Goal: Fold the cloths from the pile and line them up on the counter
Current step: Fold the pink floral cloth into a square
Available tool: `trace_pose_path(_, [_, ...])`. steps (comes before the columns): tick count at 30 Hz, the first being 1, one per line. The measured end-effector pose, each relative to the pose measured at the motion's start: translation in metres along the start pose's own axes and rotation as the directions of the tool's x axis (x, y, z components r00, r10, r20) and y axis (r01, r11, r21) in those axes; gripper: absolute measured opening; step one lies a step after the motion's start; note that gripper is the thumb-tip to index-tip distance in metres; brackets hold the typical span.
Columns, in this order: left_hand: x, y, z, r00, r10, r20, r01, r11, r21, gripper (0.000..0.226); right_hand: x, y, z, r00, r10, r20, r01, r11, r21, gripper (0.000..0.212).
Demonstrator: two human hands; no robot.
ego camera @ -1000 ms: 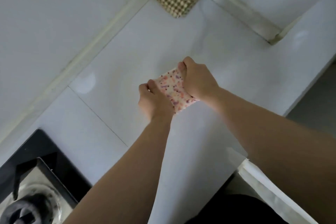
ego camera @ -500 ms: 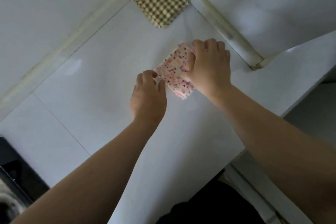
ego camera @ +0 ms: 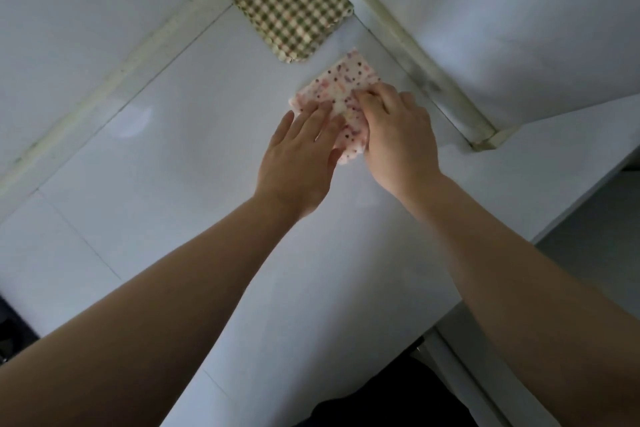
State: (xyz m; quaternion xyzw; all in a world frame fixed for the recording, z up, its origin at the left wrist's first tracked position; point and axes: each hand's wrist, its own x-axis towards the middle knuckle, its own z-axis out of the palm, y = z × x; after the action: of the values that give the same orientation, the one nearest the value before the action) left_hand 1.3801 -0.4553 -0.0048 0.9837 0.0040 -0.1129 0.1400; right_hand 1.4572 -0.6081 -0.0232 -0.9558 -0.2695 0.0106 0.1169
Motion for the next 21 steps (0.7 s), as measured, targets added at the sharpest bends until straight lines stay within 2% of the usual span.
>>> trace_pose_path(14, [0.044, -0.006, -0.022, 0.994, -0.042, 0.098, 0.045, 0.999, -0.03, 0.056, 0.047, -0.006, -0.009, 0.991, 0.111, 0.068, -0.102, 0.987, -0.122, 0.059])
trace_pose_path(21, [0.044, -0.01, -0.025, 0.99, -0.038, 0.138, 0.039, 0.999, -0.004, 0.056, 0.048, -0.008, -0.012, 0.988, 0.113, 0.103, -0.102, 0.99, -0.102, 0.057])
